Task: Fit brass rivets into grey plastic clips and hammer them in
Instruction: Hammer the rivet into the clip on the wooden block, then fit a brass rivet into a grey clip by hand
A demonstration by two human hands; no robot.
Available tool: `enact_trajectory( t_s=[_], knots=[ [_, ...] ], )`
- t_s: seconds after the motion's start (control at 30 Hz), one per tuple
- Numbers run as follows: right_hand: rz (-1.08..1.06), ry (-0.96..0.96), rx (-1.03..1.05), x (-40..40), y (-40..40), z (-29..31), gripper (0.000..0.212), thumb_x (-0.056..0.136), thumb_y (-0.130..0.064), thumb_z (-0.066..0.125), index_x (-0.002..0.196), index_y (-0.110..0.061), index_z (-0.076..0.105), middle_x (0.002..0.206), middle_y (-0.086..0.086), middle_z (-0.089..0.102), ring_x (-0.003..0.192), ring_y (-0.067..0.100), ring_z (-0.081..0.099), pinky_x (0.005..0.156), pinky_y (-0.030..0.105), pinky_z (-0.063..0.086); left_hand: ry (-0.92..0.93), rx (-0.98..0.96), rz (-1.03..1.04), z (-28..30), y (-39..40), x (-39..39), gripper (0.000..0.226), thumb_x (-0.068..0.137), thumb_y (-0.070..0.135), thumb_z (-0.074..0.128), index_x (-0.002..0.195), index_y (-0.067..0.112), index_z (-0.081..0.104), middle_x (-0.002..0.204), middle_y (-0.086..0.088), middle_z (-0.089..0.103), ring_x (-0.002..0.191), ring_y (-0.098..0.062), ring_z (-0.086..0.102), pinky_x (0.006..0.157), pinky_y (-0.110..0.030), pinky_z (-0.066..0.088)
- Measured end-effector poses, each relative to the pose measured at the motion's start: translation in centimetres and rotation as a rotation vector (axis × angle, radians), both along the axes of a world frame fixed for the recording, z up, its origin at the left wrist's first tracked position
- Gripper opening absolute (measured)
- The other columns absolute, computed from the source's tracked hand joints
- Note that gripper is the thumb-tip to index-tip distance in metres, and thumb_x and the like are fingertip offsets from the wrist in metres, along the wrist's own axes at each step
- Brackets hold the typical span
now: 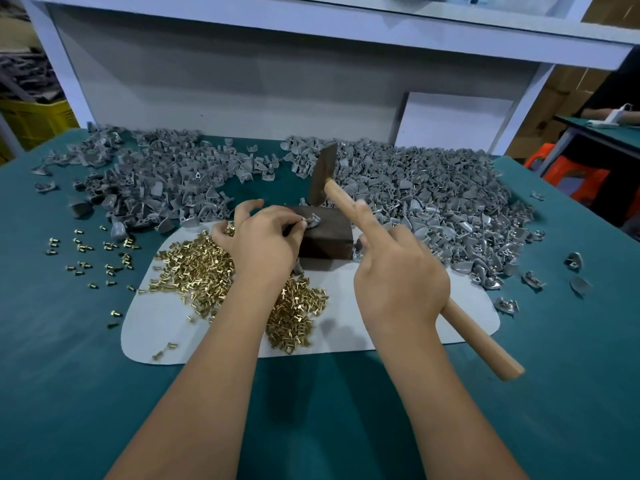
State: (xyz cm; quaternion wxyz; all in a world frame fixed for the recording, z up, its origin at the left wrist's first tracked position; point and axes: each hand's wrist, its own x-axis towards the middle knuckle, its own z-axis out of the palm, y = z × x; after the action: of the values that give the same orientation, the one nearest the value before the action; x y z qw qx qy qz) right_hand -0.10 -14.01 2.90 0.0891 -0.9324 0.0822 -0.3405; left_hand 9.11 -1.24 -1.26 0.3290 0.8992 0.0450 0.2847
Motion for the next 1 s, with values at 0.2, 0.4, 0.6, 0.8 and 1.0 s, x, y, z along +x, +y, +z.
enact_trajectory(
  t_s=[0.2, 0.4, 0.6, 0.8, 1.0],
  knots=[
    [0.022, 0.156, -0.080, 0.7, -0.7, -0.8, 0.061, 0.091, -0.020, 0.055, 0.143, -0.044, 0.034, 0.094, -0.001, 0.059, 0.068, 0.019, 0.037, 0.053, 0.028, 0.022, 0.006, 0.083, -0.008, 0.1, 0.2, 0.0, 0.012, 0.088, 0.039, 0.064, 0.084, 0.037, 0.074, 0.099, 0.027, 0.068, 0.127, -0.009, 0.037, 0.093, -0.037, 0.007],
    [-0.013, 0.009, 0.107, 1.1, -1.7, -1.2, 0.051, 0.093, -0.017, 0.055, 0.139, -0.037, 0.046, 0.080, 0.000, 0.047, 0.057, 0.019, 0.037, 0.049, 0.026, 0.022, 0.023, -0.069, -0.094, 0.3, 0.2, -0.3, 0.010, 0.090, 0.031, 0.065, 0.090, 0.033, 0.075, 0.106, 0.021, 0.067, 0.129, -0.013, 0.036, 0.098, -0.043, 0.013],
    [-0.155, 0.130, 0.192, 1.4, -4.3, -1.7, 0.041, 0.099, -0.025, 0.045, 0.137, -0.037, 0.043, 0.093, 0.004, 0.050, 0.057, 0.020, 0.036, 0.048, 0.028, 0.021, 0.117, -0.203, -0.145, 0.7, 0.3, -0.7, 0.010, 0.091, 0.031, 0.064, 0.092, 0.032, 0.074, 0.108, 0.026, 0.061, 0.133, -0.009, 0.028, 0.103, -0.043, 0.011],
    [-0.201, 0.237, 0.230, 1.9, -4.8, -2.3, 0.030, 0.098, -0.025, 0.044, 0.128, -0.030, 0.049, 0.098, 0.007, 0.060, 0.070, 0.028, 0.048, 0.053, 0.030, 0.027, 0.147, -0.229, -0.172, 0.9, 0.4, -1.0, 0.011, 0.092, 0.030, 0.063, 0.090, 0.034, 0.073, 0.100, 0.030, 0.055, 0.133, -0.008, 0.027, 0.102, -0.040, 0.012],
    [-0.211, 0.335, 0.127, 1.9, -4.7, -2.8, 0.021, 0.092, -0.025, 0.048, 0.102, -0.016, 0.063, 0.094, 0.011, 0.065, 0.098, 0.033, 0.050, 0.072, 0.036, 0.039, 0.154, -0.238, -0.177, 1.0, 0.4, -1.2, 0.012, 0.093, 0.030, 0.062, 0.086, 0.038, 0.067, 0.100, 0.030, 0.054, 0.133, -0.008, 0.027, 0.102, -0.039, 0.012]
  ],
)
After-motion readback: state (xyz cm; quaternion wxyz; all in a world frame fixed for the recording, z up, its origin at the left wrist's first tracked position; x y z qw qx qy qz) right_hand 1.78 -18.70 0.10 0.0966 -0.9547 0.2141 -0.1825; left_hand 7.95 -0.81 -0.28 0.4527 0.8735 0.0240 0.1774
